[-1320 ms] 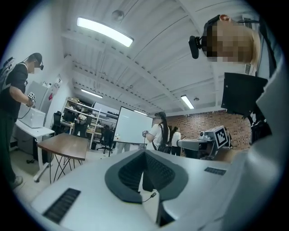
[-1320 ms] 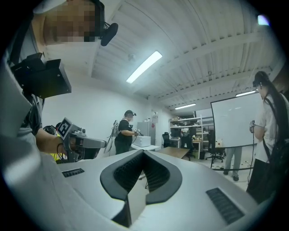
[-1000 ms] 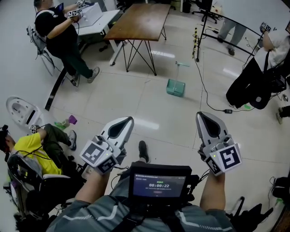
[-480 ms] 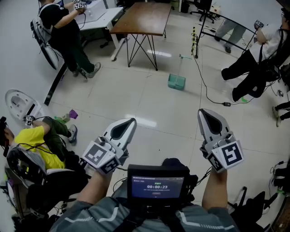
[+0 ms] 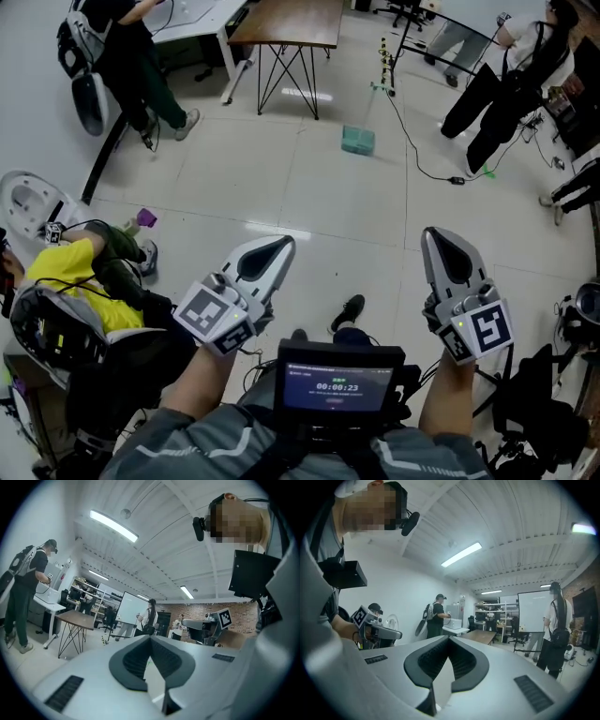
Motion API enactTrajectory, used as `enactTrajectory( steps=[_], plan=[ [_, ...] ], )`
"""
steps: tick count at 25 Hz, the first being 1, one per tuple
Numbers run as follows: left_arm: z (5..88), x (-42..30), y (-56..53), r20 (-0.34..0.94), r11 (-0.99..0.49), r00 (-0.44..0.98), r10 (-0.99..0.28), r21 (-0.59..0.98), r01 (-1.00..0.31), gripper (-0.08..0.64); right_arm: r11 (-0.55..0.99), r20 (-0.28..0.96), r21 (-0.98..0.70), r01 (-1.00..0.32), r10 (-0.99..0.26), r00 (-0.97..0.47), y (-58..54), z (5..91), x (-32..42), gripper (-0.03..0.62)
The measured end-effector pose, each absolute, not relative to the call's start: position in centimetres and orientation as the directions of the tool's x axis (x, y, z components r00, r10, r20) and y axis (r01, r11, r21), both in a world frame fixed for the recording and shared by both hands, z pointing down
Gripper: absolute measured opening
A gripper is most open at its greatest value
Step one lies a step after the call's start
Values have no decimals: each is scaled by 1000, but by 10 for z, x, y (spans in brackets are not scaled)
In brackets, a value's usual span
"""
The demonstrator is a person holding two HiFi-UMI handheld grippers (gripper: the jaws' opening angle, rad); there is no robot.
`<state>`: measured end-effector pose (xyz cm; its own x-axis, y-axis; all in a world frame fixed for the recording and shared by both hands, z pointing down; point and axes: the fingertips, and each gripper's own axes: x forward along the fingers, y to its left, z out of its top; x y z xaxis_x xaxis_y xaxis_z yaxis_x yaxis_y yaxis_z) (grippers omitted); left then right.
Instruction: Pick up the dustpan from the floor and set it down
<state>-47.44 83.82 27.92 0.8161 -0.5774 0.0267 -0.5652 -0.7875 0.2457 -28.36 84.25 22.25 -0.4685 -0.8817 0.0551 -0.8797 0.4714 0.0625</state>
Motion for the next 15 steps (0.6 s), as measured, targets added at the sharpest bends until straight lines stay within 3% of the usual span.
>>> enactTrajectory(
  steps=[5,15],
  plan=[
    [250,-500,889,5,-812,835,-550,229,-536,20,453,84,71,-889,-890,-448,907,192,-319,18],
    [220,-499,965,-2,-813,831,-556,209,-544,20,458,42,45,-888,-889,-456,988,160,-310,18]
  ],
)
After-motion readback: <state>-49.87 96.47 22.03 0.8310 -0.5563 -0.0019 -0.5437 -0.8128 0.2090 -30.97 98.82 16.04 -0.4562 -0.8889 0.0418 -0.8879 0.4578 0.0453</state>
